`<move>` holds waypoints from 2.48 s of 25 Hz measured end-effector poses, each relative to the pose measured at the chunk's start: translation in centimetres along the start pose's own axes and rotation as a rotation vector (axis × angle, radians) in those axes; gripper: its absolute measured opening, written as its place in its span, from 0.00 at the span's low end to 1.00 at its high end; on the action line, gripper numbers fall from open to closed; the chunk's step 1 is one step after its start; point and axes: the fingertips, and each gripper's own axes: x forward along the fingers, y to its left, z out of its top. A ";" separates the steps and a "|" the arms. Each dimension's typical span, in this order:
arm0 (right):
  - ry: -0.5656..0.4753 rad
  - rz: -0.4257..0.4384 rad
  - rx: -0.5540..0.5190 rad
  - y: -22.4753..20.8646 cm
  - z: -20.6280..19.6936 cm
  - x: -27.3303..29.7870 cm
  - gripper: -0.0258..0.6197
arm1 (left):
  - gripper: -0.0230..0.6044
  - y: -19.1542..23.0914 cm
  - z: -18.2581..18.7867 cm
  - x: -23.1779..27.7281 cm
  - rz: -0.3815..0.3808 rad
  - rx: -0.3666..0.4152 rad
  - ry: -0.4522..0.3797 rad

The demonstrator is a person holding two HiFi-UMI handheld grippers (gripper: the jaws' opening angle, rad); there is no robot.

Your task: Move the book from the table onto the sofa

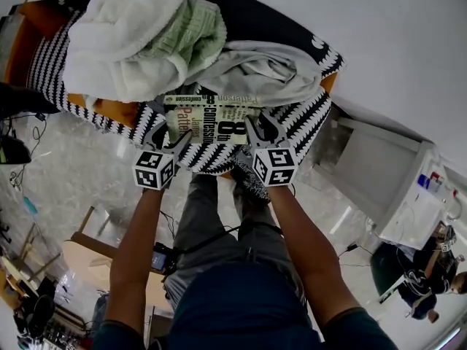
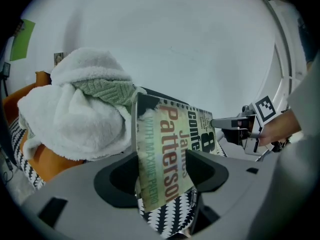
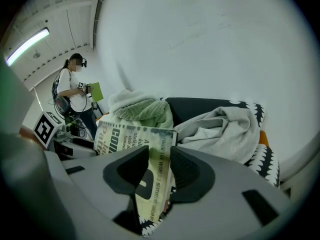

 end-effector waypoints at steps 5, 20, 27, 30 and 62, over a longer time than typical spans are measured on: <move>0.031 -0.013 0.021 -0.6 -1.6 1.1 0.26 | 0.50 0.6 -1.1 1.3 -0.005 -0.014 0.023; 0.116 -0.028 0.082 -2.7 -6.5 5.1 0.26 | 0.50 2.8 -4.6 5.8 -0.006 -0.047 0.100; 0.175 -0.035 0.116 -3.5 -9.5 7.3 0.26 | 0.50 4.3 -6.8 8.1 -0.011 -0.051 0.161; 0.192 -0.038 0.124 -3.6 -10.4 7.9 0.26 | 0.50 4.7 -7.5 8.8 -0.015 -0.056 0.178; 0.405 -0.024 0.172 -5.0 -19.2 12.9 0.26 | 0.50 7.7 -15.5 13.9 -0.086 -0.160 0.325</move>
